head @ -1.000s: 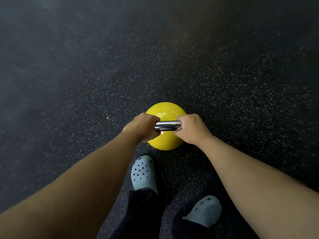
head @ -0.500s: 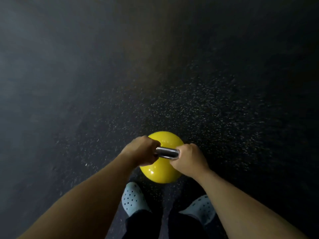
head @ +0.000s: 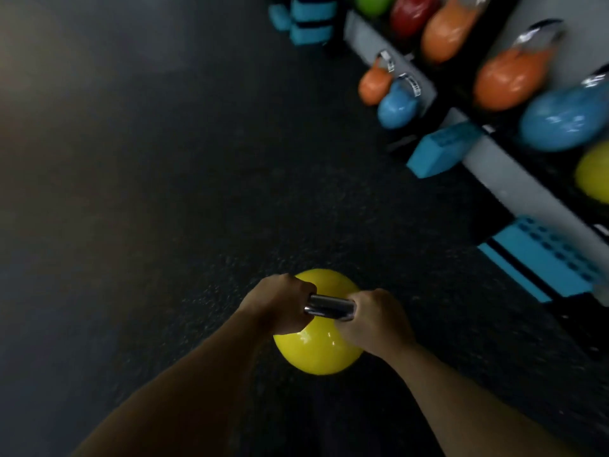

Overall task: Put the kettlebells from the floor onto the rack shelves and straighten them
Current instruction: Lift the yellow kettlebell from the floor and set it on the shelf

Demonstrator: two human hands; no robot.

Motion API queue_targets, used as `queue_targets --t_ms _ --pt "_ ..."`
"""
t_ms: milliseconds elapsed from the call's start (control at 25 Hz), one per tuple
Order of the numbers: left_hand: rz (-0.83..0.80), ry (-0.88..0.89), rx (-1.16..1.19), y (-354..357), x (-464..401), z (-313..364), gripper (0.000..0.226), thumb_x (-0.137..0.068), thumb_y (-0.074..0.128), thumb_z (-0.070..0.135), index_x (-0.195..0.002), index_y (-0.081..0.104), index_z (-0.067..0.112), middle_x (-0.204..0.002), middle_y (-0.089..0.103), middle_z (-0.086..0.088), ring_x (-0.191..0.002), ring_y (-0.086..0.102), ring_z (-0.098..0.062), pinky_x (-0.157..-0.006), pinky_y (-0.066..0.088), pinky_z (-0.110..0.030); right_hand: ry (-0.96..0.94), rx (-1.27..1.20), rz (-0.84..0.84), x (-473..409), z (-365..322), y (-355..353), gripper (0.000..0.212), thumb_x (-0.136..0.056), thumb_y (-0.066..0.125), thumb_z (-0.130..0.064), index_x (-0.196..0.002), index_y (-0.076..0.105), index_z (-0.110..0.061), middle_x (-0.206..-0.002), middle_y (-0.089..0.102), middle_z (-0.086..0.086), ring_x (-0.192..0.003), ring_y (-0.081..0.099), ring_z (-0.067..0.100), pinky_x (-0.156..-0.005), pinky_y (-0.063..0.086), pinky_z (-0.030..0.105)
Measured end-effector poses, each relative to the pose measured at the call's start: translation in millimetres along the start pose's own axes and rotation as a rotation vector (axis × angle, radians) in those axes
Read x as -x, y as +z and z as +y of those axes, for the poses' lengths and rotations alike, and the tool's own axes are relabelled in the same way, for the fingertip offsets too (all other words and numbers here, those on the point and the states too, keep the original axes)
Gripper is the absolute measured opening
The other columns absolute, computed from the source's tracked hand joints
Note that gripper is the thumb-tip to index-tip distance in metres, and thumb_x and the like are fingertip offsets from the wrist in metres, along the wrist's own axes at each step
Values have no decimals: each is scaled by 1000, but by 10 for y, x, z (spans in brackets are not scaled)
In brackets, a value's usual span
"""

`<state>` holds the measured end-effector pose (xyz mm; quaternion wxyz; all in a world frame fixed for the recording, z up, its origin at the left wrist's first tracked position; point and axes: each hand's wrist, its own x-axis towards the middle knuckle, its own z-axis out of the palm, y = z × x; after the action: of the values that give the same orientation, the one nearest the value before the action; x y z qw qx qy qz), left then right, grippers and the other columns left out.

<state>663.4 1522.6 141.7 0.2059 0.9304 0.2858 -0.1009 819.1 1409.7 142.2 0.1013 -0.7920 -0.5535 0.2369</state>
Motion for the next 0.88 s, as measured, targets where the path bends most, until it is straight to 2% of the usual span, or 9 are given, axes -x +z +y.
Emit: queue_targets --t_ms 120,360,480,600,680,800,880 --pt "27 129 -47 -439 -772 441 17 -86 56 37 -94 62 24 -89 69 -1 -81 66 -25 -63 48 -32 82 26 109 -174 477 -691 19 -76 70 -34 -85 71 -18 -80 72 2 -74 68 17 -53 48 26" --pt "-1 406 -84 -1141 -2352 1345 13 -86 56 33 -96 60 25 -95 69 -2 -87 67 -25 -67 51 -36 372 72 256 -476 1420 -1803 24 -76 66 -38 -90 70 -19 -90 72 5 -88 68 24 -66 48 31" --pt "29 548 -150 -1267 -2956 1825 17 -86 56 36 -97 60 23 -96 70 -4 -90 67 -28 -65 45 -35 466 39 327 -493 1926 -2134 30 -72 60 -42 -87 69 -18 -87 71 6 -84 67 27 -64 48 31" --pt "35 675 -182 -1282 -3584 2402 22 -85 58 40 -98 63 24 -97 71 -3 -89 68 -27 -65 45 -33 551 -17 416 -454 2570 -2374 36 -66 50 -44 -81 68 -17 -79 70 6 -75 66 28 -58 44 29" --pt "10 740 -188 -1234 -3938 2849 23 -84 58 41 -99 64 25 -97 71 -2 -89 68 -27 -67 47 -33 588 -14 460 -377 3035 -2517 34 -66 51 -45 -80 67 -18 -76 69 5 -72 65 28 -56 41 28" --pt "-10 793 -208 -1161 -4391 3480 25 -84 58 40 -103 64 25 -98 72 -3 -90 68 -27 -70 49 -34 637 -22 513 -272 3647 -2765 29 -68 55 -43 -78 67 -19 -73 69 3 -69 66 28 -55 49 33" --pt "-13 854 -223 -1111 -4682 3932 25 -85 58 39 -105 64 26 -98 72 -3 -91 68 -28 -71 50 -36 700 -40 566 -172 4022 -2906 22 -70 58 -39 -74 65 -18 -70 68 4 -66 65 29 -52 47 33"
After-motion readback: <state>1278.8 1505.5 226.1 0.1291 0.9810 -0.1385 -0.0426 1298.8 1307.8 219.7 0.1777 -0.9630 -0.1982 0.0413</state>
